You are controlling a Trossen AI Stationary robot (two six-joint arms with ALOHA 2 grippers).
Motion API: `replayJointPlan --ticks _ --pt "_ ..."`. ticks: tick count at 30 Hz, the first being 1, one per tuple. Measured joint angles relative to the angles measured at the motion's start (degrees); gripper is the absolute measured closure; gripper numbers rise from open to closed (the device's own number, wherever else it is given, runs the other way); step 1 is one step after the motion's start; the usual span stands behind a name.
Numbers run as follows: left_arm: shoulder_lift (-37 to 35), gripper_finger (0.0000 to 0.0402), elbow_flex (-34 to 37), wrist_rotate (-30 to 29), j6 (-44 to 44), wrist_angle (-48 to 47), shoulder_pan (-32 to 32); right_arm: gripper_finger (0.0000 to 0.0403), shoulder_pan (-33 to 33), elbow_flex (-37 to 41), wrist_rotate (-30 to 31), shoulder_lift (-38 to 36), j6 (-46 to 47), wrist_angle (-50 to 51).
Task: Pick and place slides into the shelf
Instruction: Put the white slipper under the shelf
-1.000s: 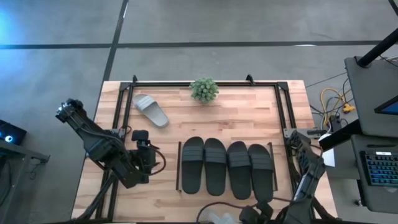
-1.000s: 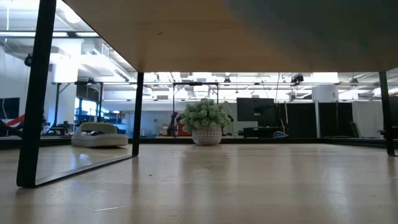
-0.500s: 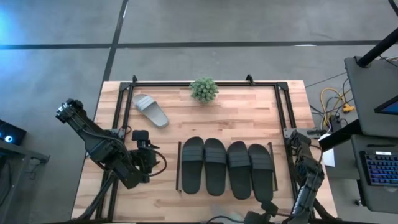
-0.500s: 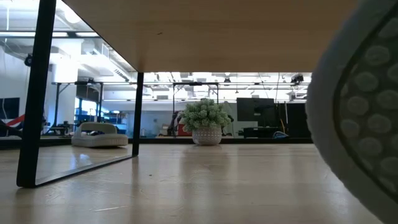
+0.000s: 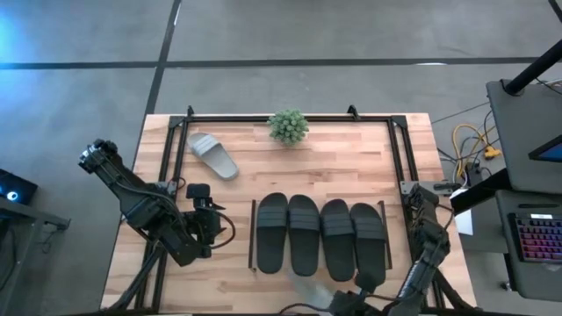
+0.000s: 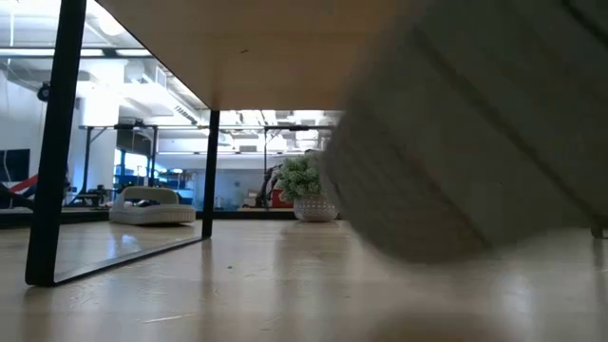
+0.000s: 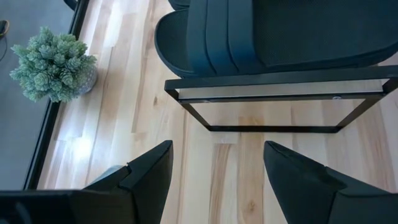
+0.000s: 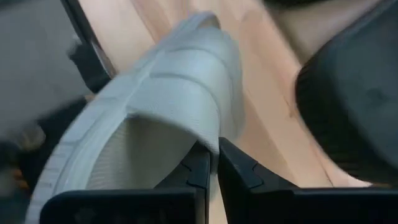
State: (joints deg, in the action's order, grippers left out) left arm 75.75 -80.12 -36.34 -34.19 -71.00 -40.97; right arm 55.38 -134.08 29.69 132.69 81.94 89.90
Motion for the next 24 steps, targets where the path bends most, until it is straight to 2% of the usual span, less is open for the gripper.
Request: replayJointPlan --ticks 3,10,20,24 --pt "-0.02 0.0166 0.0 0.0 -0.08 0.02 0.0 0.039 -0.02 0.07 -1.15 1.18 -0.49 0.24" --pt "-0.02 0.0166 0.0 0.06 -1.47 -0.04 0.0 0.039 0.14 0.09 0.37 4.2 -1.78 0.16" --pt "-0.02 0.0166 0.08 0.11 -1.47 -0.2 0.02 0.039 0.08 0.16 -0.01 4.82 -4.5 0.06" --pt "-0.02 0.0166 0.26 0.1 -1.47 -0.2 0.09 0.0369 -0.02 0.18 -1.55 4.83 -4.21 -0.33"
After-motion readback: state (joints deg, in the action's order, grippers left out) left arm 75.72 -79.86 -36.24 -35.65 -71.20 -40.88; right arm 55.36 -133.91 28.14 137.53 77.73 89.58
